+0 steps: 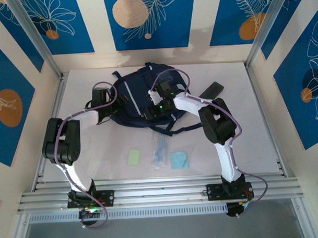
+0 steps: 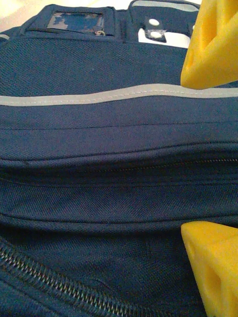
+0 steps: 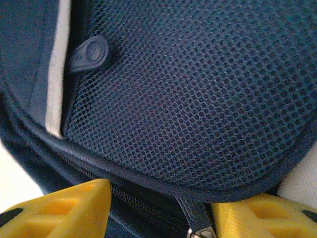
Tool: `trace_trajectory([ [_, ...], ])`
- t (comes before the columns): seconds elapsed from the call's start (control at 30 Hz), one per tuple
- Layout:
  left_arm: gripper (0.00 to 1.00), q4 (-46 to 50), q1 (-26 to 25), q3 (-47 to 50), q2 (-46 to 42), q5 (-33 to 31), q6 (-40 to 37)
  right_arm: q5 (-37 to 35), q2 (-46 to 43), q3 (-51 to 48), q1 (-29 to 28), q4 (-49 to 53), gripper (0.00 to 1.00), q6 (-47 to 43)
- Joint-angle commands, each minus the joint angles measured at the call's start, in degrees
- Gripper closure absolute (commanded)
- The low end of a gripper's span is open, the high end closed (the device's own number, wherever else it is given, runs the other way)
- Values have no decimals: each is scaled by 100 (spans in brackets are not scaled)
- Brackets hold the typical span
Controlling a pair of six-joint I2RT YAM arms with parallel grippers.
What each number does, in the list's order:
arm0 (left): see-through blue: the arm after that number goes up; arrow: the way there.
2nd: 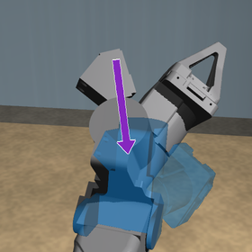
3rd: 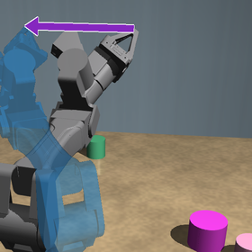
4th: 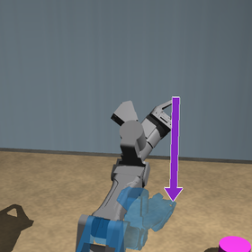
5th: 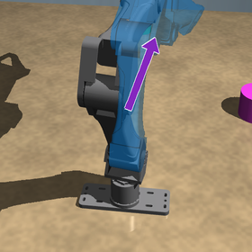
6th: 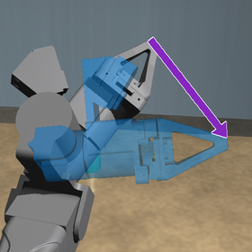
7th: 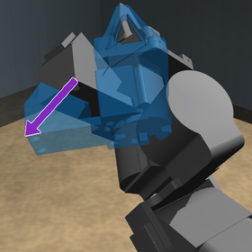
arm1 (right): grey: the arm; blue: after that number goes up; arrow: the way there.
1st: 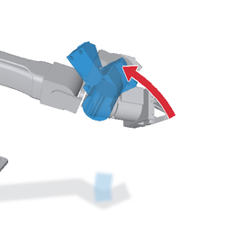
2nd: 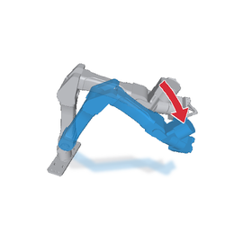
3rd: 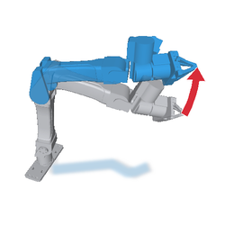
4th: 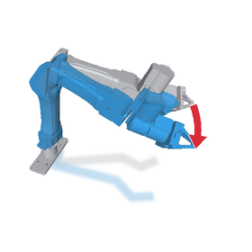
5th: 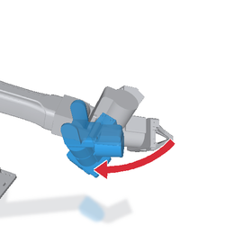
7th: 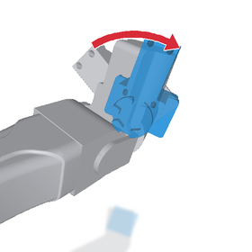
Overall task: Pack the student bag
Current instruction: Rotate the student bag at the top-center of the table.
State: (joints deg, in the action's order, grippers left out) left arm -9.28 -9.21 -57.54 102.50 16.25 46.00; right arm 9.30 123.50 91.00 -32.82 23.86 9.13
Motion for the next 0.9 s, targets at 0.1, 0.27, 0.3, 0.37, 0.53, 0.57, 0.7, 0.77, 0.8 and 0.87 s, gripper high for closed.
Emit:
trace_trajectory([
  [0.1, 30, -13, -32, -71, 331, 126, 40, 1863, -450, -870, -211, -616, 58, -724],
  [0.27, 30, 136, -23, -217, 328, 63, 7, 2184, -1087, -1468, -295, -584, 60, -816],
  [0.3, 30, 177, -25, -236, 307, 46, -18, 2101, -1214, -1561, -300, -597, 60, -779],
  [0.37, 30, 282, -32, -267, 226, -3, -77, 2026, -1469, -1757, -257, -720, 56, -668],
  [0.53, 30, 362, -33, -189, -6, -17, -121, 2255, -1865, -2029, 23, -1119, 52, -207],
  [0.57, 30, 401, -32, -179, -47, -25, -149, 2115, -1917, -2091, 61, -1177, 51, -85],
  [0.7, 30, 701, -44, -179, -397, 41, -499, 863, -2195, -2287, 226, -1025, 47, 790],
  [0.77, 30, 1011, -91, -194, -651, 110, -828, 323, -2441, -2486, 316, -846, 46, 1340],
  [0.8, 30, 1206, -114, -216, -769, 115, -1005, -7, -2567, -2575, 337, -743, 46, 1626],
  [0.87, 30, 1789, -280, -319, -1021, -18, -1421, -748, -2818, -2792, 408, -386, 43, 2199],
])
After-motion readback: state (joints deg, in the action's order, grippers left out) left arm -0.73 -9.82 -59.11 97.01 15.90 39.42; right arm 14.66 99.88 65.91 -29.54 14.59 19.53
